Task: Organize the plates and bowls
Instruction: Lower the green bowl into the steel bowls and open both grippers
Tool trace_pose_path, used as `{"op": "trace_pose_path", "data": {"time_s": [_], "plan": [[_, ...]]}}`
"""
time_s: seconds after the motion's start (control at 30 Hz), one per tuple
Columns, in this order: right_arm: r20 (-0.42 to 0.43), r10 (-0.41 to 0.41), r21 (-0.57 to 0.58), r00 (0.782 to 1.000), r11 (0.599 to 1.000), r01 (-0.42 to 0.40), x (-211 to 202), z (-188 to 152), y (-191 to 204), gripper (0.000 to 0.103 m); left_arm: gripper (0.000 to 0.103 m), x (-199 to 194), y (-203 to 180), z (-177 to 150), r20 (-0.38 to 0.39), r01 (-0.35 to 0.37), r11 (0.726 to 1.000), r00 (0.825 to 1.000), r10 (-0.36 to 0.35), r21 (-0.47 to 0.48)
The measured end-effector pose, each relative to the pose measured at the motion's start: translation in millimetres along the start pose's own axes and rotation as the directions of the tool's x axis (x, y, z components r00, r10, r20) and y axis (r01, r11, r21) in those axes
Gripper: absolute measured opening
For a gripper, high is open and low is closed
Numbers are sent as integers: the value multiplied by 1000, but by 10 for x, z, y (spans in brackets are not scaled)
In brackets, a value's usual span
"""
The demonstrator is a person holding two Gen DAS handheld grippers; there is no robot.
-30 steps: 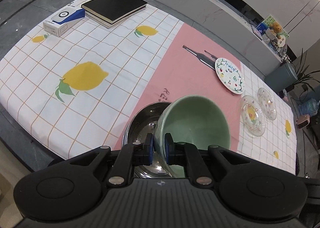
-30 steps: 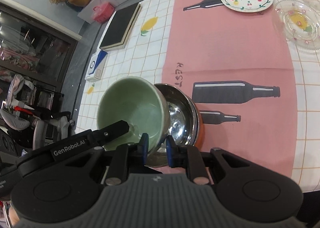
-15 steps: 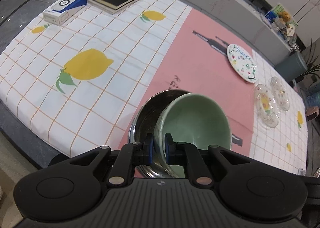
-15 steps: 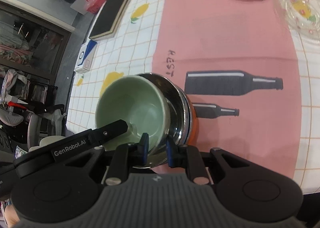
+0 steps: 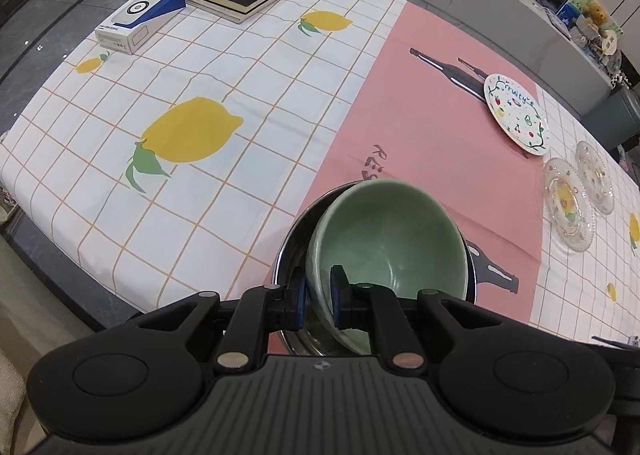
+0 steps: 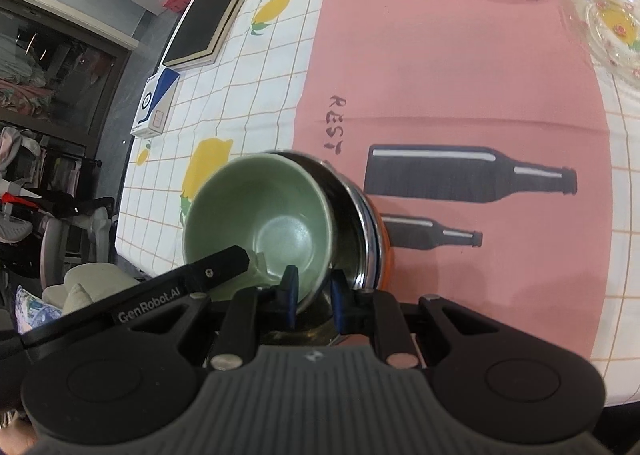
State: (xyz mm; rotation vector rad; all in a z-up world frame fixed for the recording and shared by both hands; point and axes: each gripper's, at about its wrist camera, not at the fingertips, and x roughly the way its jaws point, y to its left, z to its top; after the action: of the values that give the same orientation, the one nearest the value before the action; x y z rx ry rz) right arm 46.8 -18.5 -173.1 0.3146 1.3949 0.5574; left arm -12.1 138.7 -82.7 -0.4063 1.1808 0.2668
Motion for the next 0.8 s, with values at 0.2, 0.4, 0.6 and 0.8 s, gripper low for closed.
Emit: {"op": "trace_pose_path", "data": {"time_s": [0.2, 0.4, 0.6, 0.8], "plan": [[-16, 9, 11, 1000, 1000, -9, -8, 32, -21, 23, 17, -1, -21, 1, -10, -7, 1000, 1000, 7, -1], [-16, 6, -26, 1000, 1000, -7, -24, 34, 41, 26, 17, -18, 34, 18, -9, 1, 1000, 1000, -1, -31], [0, 2, -67, 1000, 998, -2, -100, -3, 100, 33, 19, -60, 51, 21, 15, 0, 999, 1000, 1, -47], [52, -12, -89, 999, 996, 17, -236, -33, 121, 39, 24, -120, 23, 10, 50, 9, 999, 999, -8, -32]]}}
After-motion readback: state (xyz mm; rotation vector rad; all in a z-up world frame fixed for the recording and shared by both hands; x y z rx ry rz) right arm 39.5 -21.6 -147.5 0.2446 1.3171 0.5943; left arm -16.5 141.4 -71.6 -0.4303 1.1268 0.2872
